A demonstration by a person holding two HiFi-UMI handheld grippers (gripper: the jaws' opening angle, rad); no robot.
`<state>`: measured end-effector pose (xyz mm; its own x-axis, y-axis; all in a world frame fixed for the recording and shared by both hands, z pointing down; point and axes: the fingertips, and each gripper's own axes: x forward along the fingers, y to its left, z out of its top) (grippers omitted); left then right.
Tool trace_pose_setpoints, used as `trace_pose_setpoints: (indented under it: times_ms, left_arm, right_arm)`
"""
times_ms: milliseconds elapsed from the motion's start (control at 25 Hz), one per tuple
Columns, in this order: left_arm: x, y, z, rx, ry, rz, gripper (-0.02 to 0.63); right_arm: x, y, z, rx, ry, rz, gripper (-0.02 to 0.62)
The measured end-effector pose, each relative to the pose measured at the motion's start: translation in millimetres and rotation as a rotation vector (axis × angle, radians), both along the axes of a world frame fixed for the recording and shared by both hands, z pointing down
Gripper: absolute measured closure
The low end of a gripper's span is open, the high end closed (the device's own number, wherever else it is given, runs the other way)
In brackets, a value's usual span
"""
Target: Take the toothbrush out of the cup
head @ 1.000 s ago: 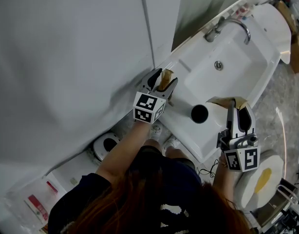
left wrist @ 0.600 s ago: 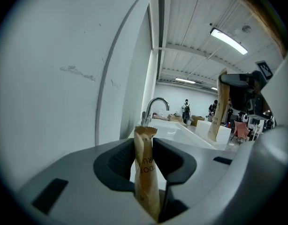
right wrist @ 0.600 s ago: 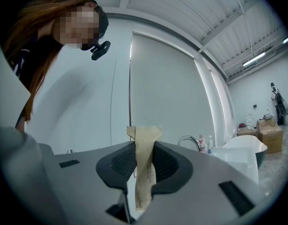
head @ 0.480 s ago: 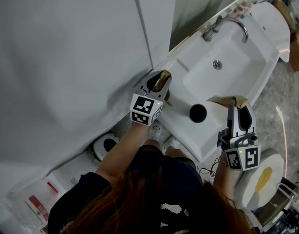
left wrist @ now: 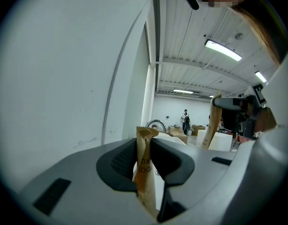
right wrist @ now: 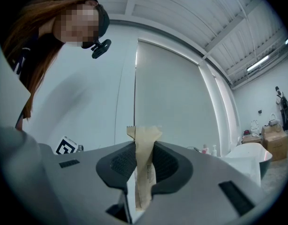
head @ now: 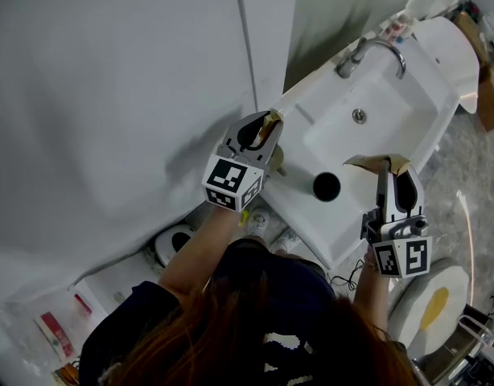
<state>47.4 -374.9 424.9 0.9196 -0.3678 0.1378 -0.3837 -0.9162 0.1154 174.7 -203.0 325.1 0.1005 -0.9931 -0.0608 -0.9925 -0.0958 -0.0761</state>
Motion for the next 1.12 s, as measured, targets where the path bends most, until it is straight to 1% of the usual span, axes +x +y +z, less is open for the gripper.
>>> trace_pose_setpoints:
  times_ms: [280, 480, 640, 760, 880, 1040, 1120]
  left_arm:
    - [-16.9, 14.7, -51.4, 0.103, 0.050, -0.016, 0.514]
    - [-24.5, 27.2, -85.5, 0.179, 0.094, -0.041, 0.517]
    - [-33.8, 34.4, -106.8, 0.227, 0.123, -0.057, 0.517]
    - [-37.6, 42.4, -116.9, 0.244, 0.141, -0.064, 0.517]
    - [-37.2, 40.2, -114.9, 0.247, 0.153, -0.068, 0.517]
    - [-40.1, 46.6, -117.4, 0.246, 0.144, -0.078, 0.517]
    - [-40.8, 44.0, -110.8, 0.244, 0.140, -0.079, 0.517]
  right_arm:
    - [-2.8, 7.2, -10.3, 0.026, 0.042, -0.008, 0.505]
    - [-12.8, 9.8, -18.1, 0.021, 0.119, -0.026, 0.505]
    - [-12.6, 12.7, -24.3, 0.014, 0.170, 0.002, 0.506]
    - [-10.7, 20.0, -30.0, 0.030, 0.176, 0.014, 0.506]
    - [-8.2, 18.6, -27.9, 0.041, 0.176, 0.017, 0.506]
    - [-6.1, 26.4, -31.6, 0.047, 0.175, 0.018, 0.506]
    - [-4.8, 23.7, -27.8, 0.052, 0.175, 0.025, 0.506]
